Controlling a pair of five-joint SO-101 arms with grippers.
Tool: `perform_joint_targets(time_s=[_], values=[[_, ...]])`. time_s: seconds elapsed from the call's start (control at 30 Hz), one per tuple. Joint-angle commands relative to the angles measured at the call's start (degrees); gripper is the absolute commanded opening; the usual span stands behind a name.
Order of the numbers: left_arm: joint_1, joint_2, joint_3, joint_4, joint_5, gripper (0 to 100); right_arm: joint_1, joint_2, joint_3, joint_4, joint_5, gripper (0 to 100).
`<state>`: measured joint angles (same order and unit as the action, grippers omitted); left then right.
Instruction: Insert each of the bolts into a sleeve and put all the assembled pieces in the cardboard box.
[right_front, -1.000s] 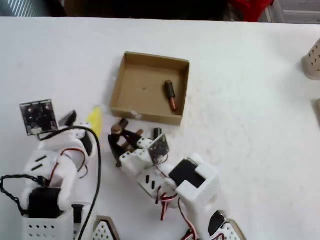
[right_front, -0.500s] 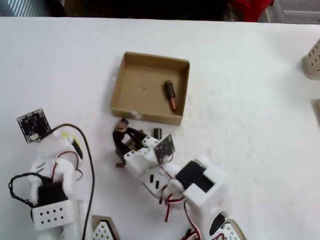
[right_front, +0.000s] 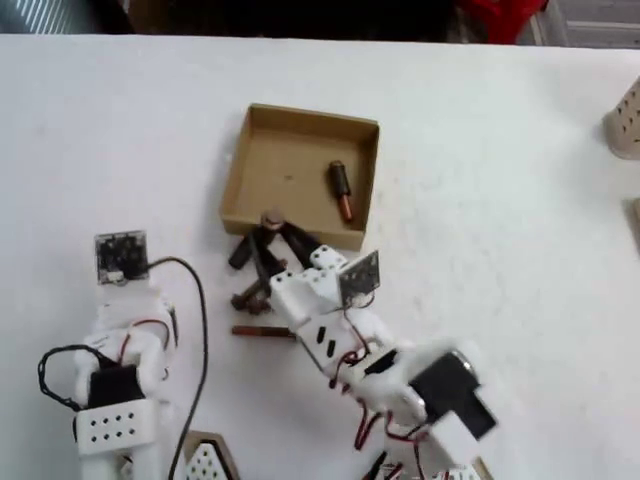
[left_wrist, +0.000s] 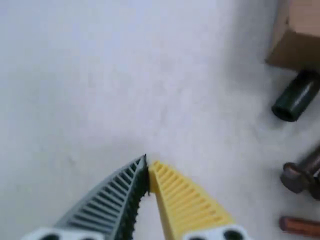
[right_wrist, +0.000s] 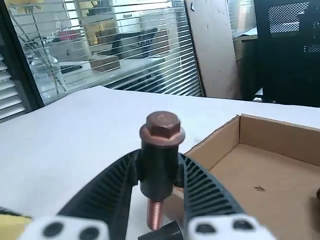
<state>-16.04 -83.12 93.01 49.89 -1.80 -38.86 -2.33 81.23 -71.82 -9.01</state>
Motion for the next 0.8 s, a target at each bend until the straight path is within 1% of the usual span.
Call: perform_joint_targets(time_s=[0.0, 0.1, 0.2, 0.37, 0.43, 0.5, 0.6, 0.77], values=[[2.33, -0.31, -0.35, 1.14, -1.23, 2, 2.86, -11.82, -0.70, 8.75, -0.44, 1.6], [2.42, -0.31, 0.79, 0.88, -1.23, 2, 5.76, -20.09, -2.20, 21.23, -0.44, 1.6], [2.42, -0.31, 0.88, 1.05, -1.23, 2, 9.19, -27.91, -5.98, 38.99, -0.44, 1.6], [2.68, -0.31, 0.97, 1.14, -1.23, 2, 13.85, -34.77, -20.31, 72.40, -0.35, 1.6], [2.68, -0.31, 0.97, 1.14, -1.23, 2, 14.37, -34.42, -26.64, 82.07, -0.26, 1.7], [2.68, -0.31, 0.88, 1.23, -1.23, 2, 14.46, -33.10, -32.00, 88.31, -0.09, 1.8], [2.68, -0.31, 0.88, 1.23, -1.23, 2, 14.55, -29.76, -38.95, 93.93, 0.00, 2.0], [2.68, -0.40, 0.88, 1.23, -1.23, 2, 16.40, -20.00, -49.85, 97.54, 0.18, 2.2]])
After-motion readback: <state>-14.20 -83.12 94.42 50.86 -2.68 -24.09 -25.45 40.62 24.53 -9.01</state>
